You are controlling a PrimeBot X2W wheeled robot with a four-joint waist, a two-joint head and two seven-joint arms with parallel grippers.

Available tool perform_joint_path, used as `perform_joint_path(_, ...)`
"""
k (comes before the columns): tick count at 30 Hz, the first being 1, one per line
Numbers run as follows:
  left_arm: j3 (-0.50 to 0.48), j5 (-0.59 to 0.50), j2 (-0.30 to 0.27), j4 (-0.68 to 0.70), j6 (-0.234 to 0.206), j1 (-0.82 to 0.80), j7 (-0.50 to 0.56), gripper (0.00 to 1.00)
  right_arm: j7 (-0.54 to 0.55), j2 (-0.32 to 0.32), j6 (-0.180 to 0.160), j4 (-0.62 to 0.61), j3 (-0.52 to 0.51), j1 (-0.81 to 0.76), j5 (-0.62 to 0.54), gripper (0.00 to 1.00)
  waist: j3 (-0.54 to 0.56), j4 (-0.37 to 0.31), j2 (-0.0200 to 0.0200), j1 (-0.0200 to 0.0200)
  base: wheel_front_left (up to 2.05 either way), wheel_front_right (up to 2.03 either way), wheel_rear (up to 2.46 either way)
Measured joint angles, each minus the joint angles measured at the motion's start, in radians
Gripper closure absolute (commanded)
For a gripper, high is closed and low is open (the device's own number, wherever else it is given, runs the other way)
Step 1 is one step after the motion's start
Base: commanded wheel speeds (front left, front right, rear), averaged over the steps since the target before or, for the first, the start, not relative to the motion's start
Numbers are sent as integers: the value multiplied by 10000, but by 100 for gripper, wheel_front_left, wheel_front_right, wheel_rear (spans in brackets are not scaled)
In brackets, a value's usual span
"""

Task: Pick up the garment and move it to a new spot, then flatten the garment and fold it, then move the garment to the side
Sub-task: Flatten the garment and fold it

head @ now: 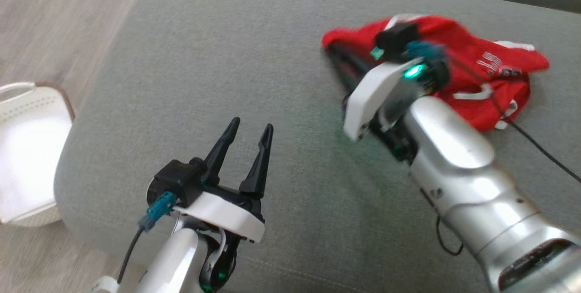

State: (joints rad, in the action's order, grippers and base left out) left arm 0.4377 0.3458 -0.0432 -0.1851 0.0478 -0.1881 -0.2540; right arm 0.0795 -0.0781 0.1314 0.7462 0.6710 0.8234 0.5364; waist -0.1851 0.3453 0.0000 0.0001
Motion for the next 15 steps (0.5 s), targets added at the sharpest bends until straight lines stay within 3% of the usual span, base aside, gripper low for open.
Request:
perform_joint_path(5,-146,-2,0,-21,-128,5,0,0,-157,58,2,487,1413,28,562,0,-47,-150,0,0,0,0,0)
perform_joint_path(15,-744,-217,0,94,-90,4,0,0,-965,63,2,1051,2171,3,617,0,87,-1518,0,0,0,0,0)
